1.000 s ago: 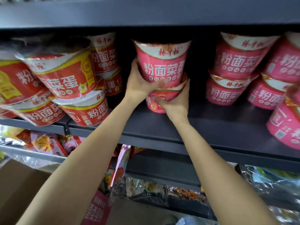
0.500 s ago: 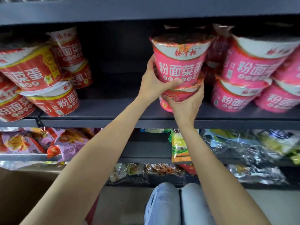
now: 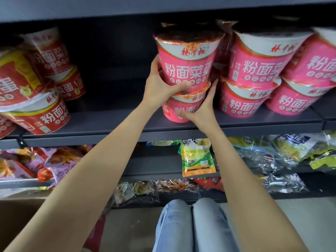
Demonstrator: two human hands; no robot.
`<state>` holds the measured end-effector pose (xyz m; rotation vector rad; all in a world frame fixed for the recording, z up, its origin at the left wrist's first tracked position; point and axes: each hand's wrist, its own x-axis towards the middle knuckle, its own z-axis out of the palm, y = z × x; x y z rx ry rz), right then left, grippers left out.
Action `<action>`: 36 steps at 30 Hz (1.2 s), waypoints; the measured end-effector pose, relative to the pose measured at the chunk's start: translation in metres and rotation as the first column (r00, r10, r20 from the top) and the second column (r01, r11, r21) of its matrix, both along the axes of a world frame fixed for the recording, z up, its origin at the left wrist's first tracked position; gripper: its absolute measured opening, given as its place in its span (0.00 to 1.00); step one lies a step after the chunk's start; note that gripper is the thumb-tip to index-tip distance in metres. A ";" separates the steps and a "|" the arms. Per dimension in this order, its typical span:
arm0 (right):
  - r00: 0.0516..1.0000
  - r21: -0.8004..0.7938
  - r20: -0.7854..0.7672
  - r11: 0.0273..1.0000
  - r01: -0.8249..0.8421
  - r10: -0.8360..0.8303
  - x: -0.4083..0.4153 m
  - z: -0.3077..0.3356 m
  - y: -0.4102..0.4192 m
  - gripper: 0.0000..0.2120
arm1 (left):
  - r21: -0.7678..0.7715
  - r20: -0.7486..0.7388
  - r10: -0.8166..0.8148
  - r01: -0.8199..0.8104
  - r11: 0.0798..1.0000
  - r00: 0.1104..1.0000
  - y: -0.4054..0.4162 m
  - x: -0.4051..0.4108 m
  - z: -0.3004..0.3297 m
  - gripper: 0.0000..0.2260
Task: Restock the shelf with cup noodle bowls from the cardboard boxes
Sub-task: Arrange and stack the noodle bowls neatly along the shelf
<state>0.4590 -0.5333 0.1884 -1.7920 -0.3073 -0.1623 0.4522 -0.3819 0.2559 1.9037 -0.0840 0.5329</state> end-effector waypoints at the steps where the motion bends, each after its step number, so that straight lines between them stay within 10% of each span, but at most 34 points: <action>1: 0.999 0.013 -0.024 0.999 -0.037 0.037 0.004 0.001 0.001 0.65 | 0.002 0.000 -0.001 0.001 1.000 1.000 0.001 0.001 0.000 0.46; 15: 0.865 -0.027 0.120 0.869 0.493 -0.487 -0.021 -0.006 0.032 0.58 | -0.043 0.054 0.064 -0.061 0.997 0.997 0.001 0.007 -0.011 0.49; 36: 0.932 -0.090 0.146 0.934 0.347 -0.332 -0.020 0.001 0.009 0.55 | 0.054 -0.038 -0.043 0.045 0.998 0.998 -0.003 0.009 -0.002 0.45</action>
